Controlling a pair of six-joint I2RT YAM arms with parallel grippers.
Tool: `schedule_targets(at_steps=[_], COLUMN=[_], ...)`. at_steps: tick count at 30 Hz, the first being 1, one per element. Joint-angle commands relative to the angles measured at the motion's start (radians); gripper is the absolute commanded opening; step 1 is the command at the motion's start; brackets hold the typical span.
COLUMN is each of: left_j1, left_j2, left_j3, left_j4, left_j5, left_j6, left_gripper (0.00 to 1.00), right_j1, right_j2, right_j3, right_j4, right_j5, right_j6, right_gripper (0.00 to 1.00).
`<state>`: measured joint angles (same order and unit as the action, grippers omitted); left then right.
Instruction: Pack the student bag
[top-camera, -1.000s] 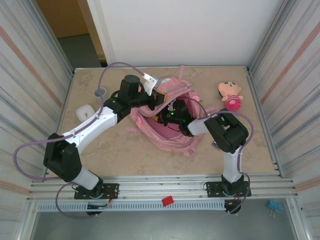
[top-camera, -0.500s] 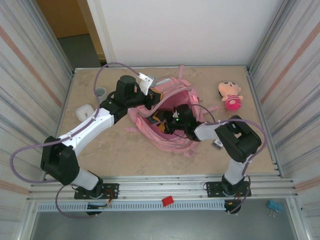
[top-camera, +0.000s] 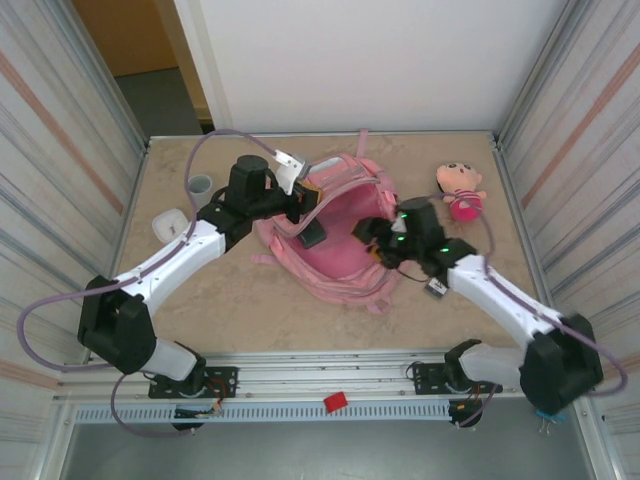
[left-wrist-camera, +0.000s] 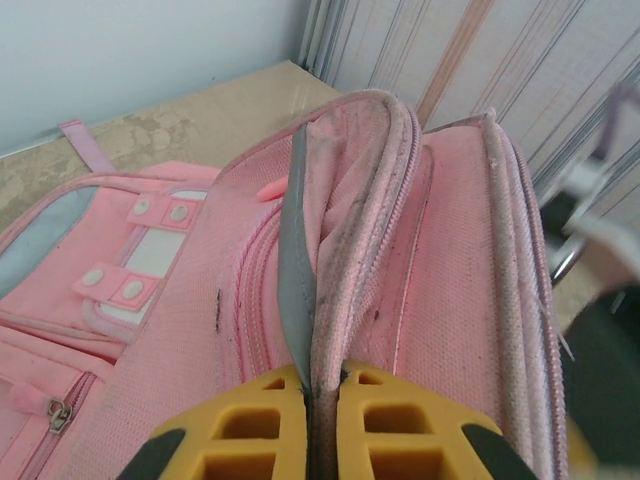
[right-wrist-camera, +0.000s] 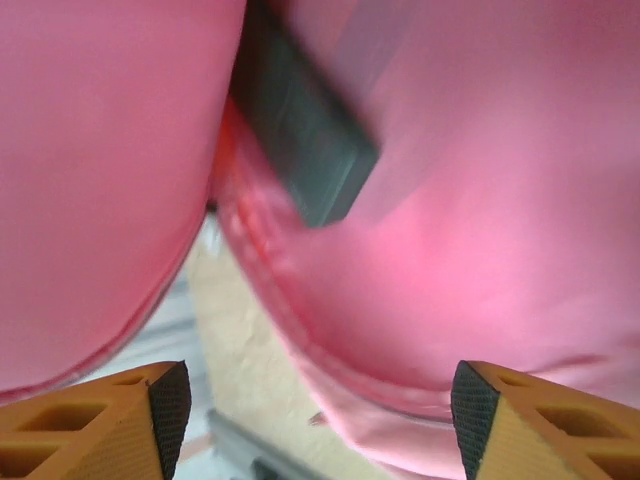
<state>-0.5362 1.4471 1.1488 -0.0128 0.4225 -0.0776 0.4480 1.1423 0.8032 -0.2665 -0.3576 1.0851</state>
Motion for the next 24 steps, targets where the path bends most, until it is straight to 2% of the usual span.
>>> schedule_targets(at_steps=[1,5,8,11,18,24], left_j1=[0.005,-0.002,-0.003,-0.004,-0.005,-0.004], left_j2=[-0.064,-0.066,-0.067,-0.071,-0.114,-0.147], left_j3=[0.0,-0.01,-0.023,-0.032,-0.068,-0.104], left_j4=[0.083,0.079,0.062,0.02,-0.053,-0.078], left_j5=[-0.009,-0.005,0.024,0.064,0.094,0.122], left_j6=[0.02,0.02,0.048,0.093,0.145,0.169], left_gripper=[0.04,0.04,0.04,0.05,0.05,0.05], right_j1=[-0.182,-0.46,-0.612,-0.703,-0.713,-0.62], right_j2=[-0.121,-0.2,-0.203,-0.172,-0.021,0.134], right_j3=[0.054,0.113,0.108,0.07,-0.004,-0.004], right_j4=[-0.502,-0.776,-0.812,-0.765,-0.613,-0.569], right_j5=[0.084,0.175,0.188,0.138,0.13,0.257], right_j6=[-0.289,-0.496,-0.589,-0.617,-0.596,-0.596], right_gripper=[0.71,0.71,0.71,0.71,0.76,0.79])
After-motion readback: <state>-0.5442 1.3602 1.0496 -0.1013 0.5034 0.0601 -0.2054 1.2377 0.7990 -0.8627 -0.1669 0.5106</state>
